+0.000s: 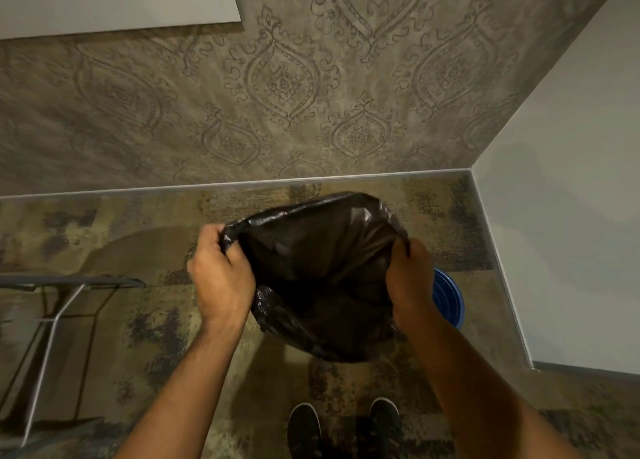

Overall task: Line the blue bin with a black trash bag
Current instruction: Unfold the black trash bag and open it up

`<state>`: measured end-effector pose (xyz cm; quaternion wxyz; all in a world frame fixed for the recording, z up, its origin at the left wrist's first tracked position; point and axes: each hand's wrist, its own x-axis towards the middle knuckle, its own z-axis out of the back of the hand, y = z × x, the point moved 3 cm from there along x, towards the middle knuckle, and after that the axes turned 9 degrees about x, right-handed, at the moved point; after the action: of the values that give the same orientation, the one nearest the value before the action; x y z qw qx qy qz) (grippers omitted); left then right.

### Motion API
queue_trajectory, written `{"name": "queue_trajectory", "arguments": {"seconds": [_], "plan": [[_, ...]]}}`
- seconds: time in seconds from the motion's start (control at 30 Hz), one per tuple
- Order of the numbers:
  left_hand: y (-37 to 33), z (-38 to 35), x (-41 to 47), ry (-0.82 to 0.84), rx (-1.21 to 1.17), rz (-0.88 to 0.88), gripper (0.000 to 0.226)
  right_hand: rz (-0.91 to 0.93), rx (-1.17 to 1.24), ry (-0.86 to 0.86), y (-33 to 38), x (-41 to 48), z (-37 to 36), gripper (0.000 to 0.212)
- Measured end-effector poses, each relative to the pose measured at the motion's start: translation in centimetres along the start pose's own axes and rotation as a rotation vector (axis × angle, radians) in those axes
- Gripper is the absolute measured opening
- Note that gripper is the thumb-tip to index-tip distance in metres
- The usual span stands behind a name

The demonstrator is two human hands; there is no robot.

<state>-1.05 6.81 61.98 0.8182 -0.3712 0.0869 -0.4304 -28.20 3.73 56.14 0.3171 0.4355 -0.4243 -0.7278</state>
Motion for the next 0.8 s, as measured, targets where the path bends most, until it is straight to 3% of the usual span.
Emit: {"name": "queue_trajectory", "arguments": {"seconds": [0.17, 0.27, 0.33, 0.4, 0.47, 0.53, 0.63, 0.8], "plan": [[-3.7, 3.2, -0.2, -0.350, -0.202, -0.302, 0.018, 0.855, 0.179, -0.247, 8.1, -3.9, 2.0, 0.025], [-3.7, 2.8, -0.1, -0.296, -0.253, -0.422, 0.020, 1.064, 0.143, -0.175, 7.8, -4.8, 2.9, 0.030], [-2.3, 0.5, 0.0, -0.020, -0.210, -0.300, 0.020, 0.930, -0.137, -0.073, 5.0, -3.6, 2.6, 0.032], [0.0, -2.5, -0.8, 0.325, 0.005, -0.145, 0.016, 0.549, -0.632, 0.174, 0.8, -1.8, 2.1, 0.025], [2.9, -4.7, -1.8, 0.444, 0.052, -0.021, 0.016, 0.232, -0.926, 0.309, -3.8, -0.5, 2.4, 0.025], [4.3, -5.1, -2.4, 0.432, -0.102, 0.083, 0.023, 0.229, -0.806, 0.214, -5.8, 0.1, 2.7, 0.028], [5.4, -5.1, -2.6, 0.424, -0.057, 0.099, 0.020, 0.277, -0.569, 0.053, -5.7, 0.0, 2.9, 0.017], [5.6, -4.4, -1.7, 0.403, -0.045, 0.218, 0.029, 0.300, -0.471, 0.076, -4.0, 0.2, 2.1, 0.028]]}}
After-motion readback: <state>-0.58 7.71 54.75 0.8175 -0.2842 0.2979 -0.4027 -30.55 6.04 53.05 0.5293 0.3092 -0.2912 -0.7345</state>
